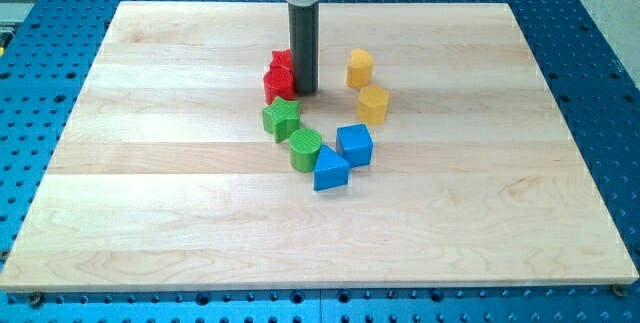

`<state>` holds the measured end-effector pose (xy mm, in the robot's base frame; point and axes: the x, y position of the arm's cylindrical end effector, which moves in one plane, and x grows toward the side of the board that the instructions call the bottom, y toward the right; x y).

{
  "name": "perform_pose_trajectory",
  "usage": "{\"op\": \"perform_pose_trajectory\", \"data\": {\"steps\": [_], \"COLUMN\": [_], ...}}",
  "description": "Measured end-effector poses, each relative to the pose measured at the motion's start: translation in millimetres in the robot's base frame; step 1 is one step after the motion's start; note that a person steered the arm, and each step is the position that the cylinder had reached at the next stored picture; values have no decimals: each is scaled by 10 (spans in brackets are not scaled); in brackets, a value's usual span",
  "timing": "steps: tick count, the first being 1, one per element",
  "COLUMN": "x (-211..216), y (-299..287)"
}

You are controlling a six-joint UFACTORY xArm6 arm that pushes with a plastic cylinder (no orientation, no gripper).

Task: Place the red star into the red circle

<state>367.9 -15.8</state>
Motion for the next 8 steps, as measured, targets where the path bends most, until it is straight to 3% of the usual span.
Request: {"op": "perform_pose_trajectory", "data": {"steps": [3, 4, 5, 8], "x": [0, -74, -449, -461], "y": [-72, 216, 246, -190]}}
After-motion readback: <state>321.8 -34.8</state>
